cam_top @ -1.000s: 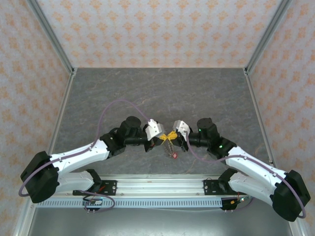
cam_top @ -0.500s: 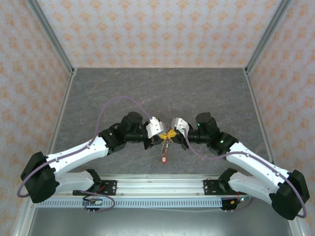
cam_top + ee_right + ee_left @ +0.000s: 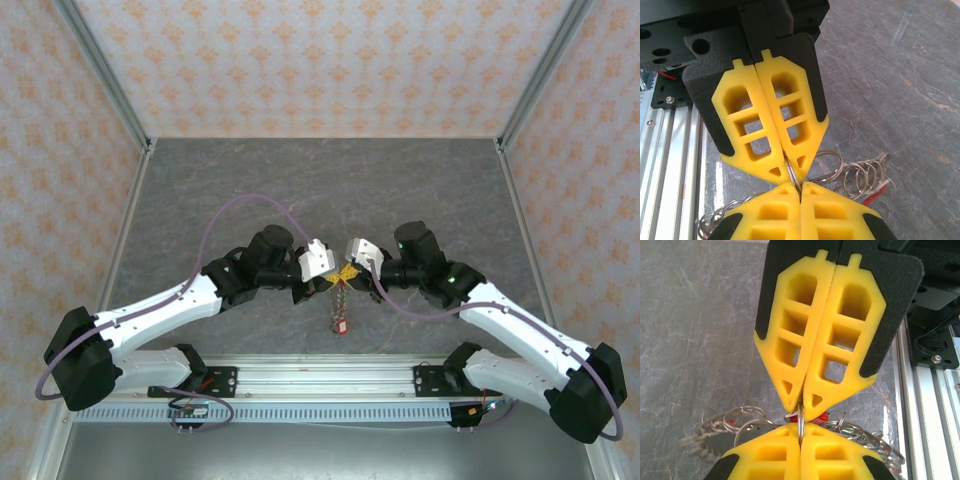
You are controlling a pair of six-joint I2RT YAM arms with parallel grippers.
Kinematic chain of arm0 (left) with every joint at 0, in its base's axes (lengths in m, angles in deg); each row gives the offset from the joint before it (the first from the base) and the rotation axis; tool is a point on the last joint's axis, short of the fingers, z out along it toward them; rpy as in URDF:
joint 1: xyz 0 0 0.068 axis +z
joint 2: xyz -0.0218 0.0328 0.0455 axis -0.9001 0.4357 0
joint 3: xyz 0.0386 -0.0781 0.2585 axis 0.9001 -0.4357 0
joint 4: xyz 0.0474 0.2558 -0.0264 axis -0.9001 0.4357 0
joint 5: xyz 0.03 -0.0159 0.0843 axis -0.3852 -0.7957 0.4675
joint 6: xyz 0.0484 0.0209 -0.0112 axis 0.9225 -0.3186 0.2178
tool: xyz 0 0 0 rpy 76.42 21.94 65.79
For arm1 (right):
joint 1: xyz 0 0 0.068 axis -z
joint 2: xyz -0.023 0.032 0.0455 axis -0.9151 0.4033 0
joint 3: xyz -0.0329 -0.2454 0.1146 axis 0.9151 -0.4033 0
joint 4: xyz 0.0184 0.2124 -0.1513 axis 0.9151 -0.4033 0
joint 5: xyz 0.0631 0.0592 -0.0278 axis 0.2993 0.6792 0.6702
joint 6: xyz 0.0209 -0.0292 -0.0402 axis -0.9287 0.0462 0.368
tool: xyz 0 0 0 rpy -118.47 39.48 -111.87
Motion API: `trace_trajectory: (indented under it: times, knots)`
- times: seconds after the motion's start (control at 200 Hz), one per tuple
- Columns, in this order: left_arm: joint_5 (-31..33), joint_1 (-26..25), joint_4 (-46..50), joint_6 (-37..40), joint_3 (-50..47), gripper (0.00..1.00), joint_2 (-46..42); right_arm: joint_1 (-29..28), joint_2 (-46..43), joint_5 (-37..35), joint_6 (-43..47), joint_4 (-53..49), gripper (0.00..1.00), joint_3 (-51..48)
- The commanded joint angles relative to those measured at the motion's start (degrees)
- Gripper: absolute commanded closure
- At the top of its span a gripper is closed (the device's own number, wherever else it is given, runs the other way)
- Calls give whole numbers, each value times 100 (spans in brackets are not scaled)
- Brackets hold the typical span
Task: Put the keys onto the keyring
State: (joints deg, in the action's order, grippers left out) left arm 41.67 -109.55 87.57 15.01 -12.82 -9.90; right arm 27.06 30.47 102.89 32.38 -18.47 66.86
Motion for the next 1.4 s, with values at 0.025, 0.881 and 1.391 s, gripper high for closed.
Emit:
trace_trajectory:
  times: [0.025, 0.881, 1.391]
  knots:
    - [354, -10, -32, 4, -46, 100, -100, -5, -125, 94, 212, -74, 95, 376]
    - [-321, 100, -1309, -507, -592, 100, -417, -9, -94, -39, -495, 1154, 94, -620]
    - [823, 96, 411, 7, 7, 100, -168, -6, -1185, -2201, -613, 1946, 74, -1336]
